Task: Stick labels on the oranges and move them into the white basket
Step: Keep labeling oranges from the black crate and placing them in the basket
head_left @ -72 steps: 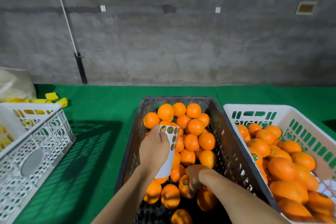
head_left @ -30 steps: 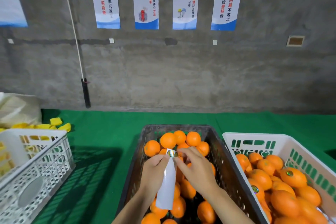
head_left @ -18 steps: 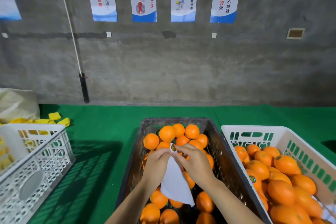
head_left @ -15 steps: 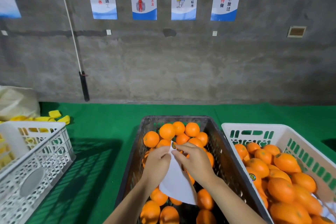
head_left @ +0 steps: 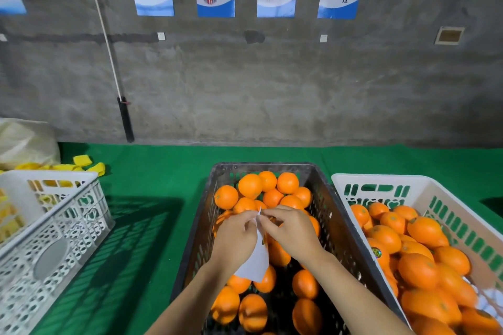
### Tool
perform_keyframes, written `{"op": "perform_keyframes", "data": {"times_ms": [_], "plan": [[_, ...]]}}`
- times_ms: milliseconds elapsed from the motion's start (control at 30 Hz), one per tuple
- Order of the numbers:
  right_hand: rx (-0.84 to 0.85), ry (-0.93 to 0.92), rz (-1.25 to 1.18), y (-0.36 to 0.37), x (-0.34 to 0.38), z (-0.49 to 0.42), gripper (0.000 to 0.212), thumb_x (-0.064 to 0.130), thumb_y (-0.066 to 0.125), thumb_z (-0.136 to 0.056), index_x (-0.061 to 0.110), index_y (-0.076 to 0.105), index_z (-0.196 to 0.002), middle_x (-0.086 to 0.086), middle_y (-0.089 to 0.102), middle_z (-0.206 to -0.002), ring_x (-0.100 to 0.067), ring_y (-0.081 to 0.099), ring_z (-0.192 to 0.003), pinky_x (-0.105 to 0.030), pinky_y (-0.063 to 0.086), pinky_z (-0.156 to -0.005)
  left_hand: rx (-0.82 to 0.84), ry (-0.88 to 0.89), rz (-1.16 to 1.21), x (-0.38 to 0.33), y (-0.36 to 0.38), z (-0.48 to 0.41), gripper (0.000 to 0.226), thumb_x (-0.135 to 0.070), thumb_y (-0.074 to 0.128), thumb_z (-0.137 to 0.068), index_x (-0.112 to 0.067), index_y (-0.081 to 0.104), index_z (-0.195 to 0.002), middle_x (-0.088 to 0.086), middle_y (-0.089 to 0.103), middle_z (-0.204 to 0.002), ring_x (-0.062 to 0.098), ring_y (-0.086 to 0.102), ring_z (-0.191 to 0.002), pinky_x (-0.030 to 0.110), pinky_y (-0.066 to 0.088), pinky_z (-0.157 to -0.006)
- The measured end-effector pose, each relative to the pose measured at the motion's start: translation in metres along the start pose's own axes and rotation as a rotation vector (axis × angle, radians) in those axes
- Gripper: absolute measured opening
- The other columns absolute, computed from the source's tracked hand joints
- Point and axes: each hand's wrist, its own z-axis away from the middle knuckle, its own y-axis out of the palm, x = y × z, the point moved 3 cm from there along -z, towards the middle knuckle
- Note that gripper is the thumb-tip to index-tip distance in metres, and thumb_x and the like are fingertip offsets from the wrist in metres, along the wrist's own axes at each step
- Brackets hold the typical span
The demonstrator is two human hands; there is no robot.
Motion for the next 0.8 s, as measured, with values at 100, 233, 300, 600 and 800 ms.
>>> {"op": "perform_keyframes", "data": {"times_ms": [100, 233, 300, 600, 800], "plan": [[0.039, -0.007, 0.008, 0.001, 0.001, 0.001, 0.022, 0.038, 0.063, -0.097, 0.025, 0.077, -0.108, 0.007, 0.067, -0.088, -0.012, 0.058, -0.081, -0.039, 0.049, -0.069, 0.002, 0.056, -0.057, -0.004, -0.001, 0.003, 0.029, -0.017, 0.043, -0.102, -0.023, 0.068, -0.114, -0.028, 0.055, -0.061, -0.002, 0.049, -0.057, 0.013, 0.035, -0.052], [0.063, -0.03, -0.003, -0.001, 0.004, -0.001, 0.022, 0.033, 0.06, -0.1, 0.025, 0.077, -0.112, 0.005, 0.069, -0.088, -0.011, 0.059, -0.082, -0.039, 0.049, -0.068, -0.032, 0.094, -0.107, -0.006, -0.002, 0.003, 0.028, -0.018, 0.044, -0.102, -0.032, 0.067, -0.103, -0.026, 0.055, -0.063, 0.001, 0.05, -0.059, 0.016, 0.036, -0.055], [0.068, -0.024, -0.052, -0.002, 0.004, -0.001, 0.021, 0.033, 0.061, -0.099, 0.026, 0.078, -0.109, 0.007, 0.069, -0.087, -0.011, 0.06, -0.083, -0.035, 0.049, -0.069, -0.038, 0.092, -0.109, -0.006, -0.002, 0.004, 0.03, -0.016, 0.043, -0.101, -0.037, 0.065, -0.101, -0.025, 0.055, -0.063, 0.002, 0.049, -0.058, 0.017, 0.036, -0.054], [0.075, -0.014, -0.17, -0.002, 0.001, -0.001, 0.021, 0.032, 0.056, -0.102, 0.032, 0.076, -0.096, 0.01, 0.059, -0.075, -0.01, 0.053, -0.072, -0.024, 0.043, -0.063, -0.09, 0.045, -0.104, -0.004, -0.003, 0.003, 0.03, -0.021, 0.042, -0.102, -0.042, 0.063, -0.108, -0.006, 0.068, -0.085, 0.011, 0.059, -0.075, 0.035, 0.049, -0.066], [-0.182, 0.206, -0.347, -0.017, -0.003, -0.005, 0.016, 0.032, 0.064, -0.097, 0.033, 0.073, -0.084, 0.009, 0.069, -0.078, -0.015, 0.064, -0.067, -0.032, 0.052, -0.064, -0.2, -0.096, -0.101, 0.005, -0.008, 0.001, 0.038, -0.028, 0.039, -0.105, -0.03, 0.051, -0.141, -0.005, 0.066, -0.126, 0.018, 0.065, -0.098, 0.034, 0.052, -0.079]]}}
